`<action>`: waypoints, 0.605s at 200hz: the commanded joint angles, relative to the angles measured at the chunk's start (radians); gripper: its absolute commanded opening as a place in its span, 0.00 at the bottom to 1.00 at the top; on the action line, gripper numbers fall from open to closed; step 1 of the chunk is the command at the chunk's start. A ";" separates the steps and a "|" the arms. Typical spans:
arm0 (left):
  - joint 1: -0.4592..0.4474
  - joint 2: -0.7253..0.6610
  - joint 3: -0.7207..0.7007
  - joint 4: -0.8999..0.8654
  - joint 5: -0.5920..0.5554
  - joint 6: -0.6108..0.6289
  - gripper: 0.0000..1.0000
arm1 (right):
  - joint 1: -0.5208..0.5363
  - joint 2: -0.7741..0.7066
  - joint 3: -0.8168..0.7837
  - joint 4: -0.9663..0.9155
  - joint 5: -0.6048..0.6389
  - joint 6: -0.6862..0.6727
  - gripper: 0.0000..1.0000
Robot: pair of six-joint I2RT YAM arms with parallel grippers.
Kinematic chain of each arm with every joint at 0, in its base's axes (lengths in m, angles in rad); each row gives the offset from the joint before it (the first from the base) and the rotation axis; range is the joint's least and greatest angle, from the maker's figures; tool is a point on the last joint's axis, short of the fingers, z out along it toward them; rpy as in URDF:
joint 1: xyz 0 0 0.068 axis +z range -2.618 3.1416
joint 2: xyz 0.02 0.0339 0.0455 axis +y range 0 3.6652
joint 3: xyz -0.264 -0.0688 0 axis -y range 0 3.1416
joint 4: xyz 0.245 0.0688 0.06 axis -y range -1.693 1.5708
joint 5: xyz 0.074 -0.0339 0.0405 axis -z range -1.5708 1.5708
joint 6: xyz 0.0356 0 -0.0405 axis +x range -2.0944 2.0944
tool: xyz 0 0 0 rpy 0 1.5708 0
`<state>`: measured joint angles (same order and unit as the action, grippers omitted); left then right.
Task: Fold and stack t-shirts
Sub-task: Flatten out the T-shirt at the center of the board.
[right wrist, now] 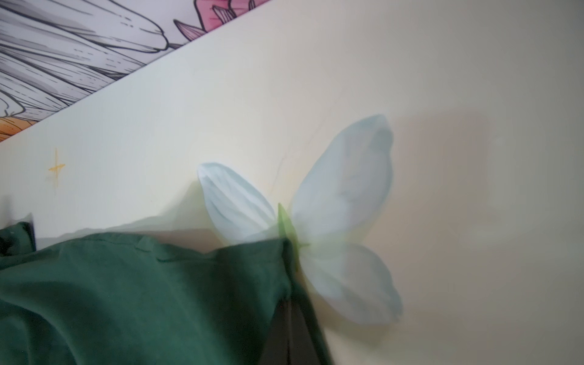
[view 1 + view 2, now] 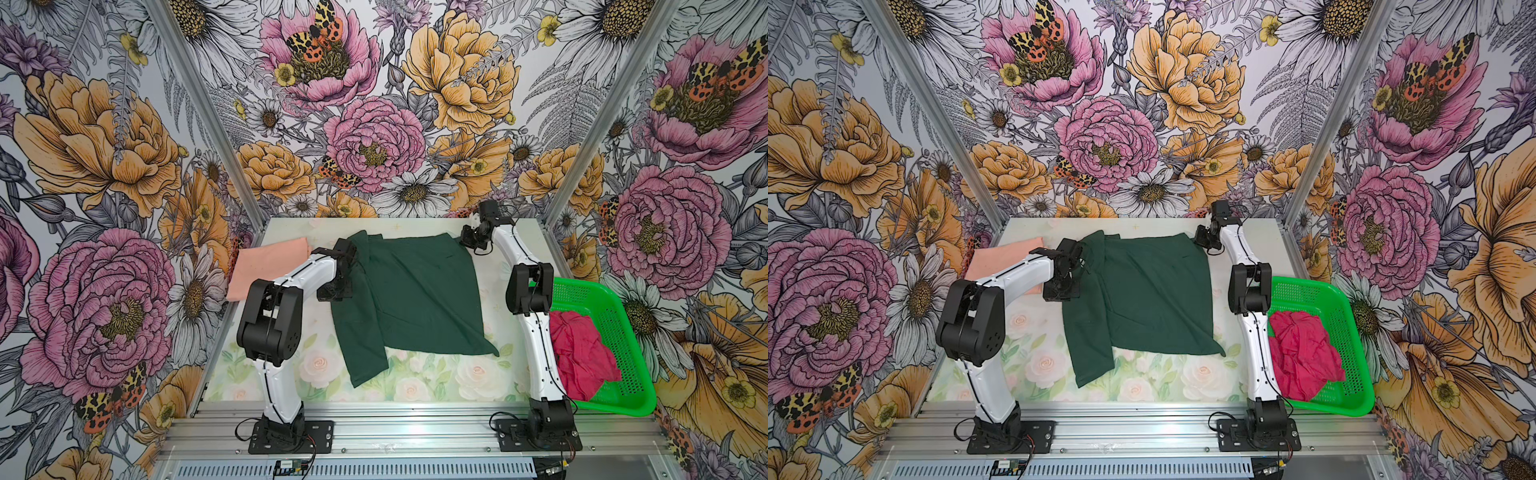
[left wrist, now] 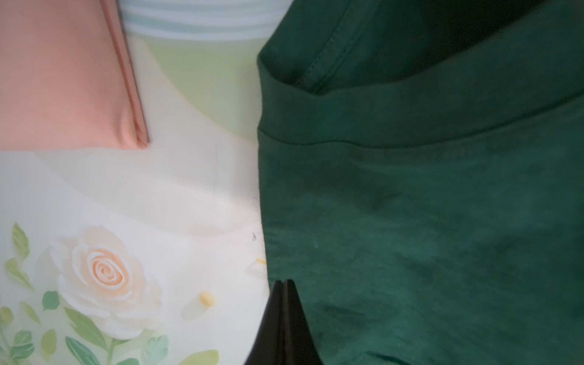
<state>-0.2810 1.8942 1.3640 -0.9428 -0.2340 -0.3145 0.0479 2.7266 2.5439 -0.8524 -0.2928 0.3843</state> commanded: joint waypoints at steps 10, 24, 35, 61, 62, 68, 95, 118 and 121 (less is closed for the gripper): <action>0.010 0.029 0.018 0.009 0.019 0.022 0.00 | 0.004 -0.046 0.042 -0.024 0.196 -0.018 0.00; 0.008 0.038 0.017 0.008 0.049 0.027 0.00 | 0.003 -0.066 0.068 -0.025 0.294 -0.033 0.00; 0.006 0.047 0.019 0.007 0.058 0.028 0.00 | -0.002 -0.074 0.092 -0.031 0.357 -0.044 0.00; -0.011 0.088 0.034 0.007 0.083 0.034 0.00 | -0.019 -0.072 0.156 -0.039 0.427 -0.067 0.00; -0.012 0.090 0.035 0.007 0.085 0.035 0.00 | -0.020 -0.072 0.160 -0.038 0.429 -0.068 0.00; -0.018 0.103 0.044 0.007 0.087 0.036 0.00 | -0.023 -0.066 0.179 -0.037 0.437 -0.072 0.00; -0.042 0.154 0.081 0.004 0.109 0.040 0.00 | -0.030 -0.030 0.269 -0.027 0.483 -0.106 0.00; -0.050 0.179 0.106 -0.003 0.115 0.040 0.00 | -0.038 -0.012 0.280 0.027 0.514 -0.132 0.00; -0.050 0.181 0.109 -0.003 0.116 0.040 0.00 | -0.039 -0.011 0.280 0.033 0.515 -0.134 0.00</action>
<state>-0.3149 2.0319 1.4448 -0.9558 -0.1650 -0.2878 0.0216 2.7258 2.7953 -0.8795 0.1379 0.2962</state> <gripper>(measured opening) 0.042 0.047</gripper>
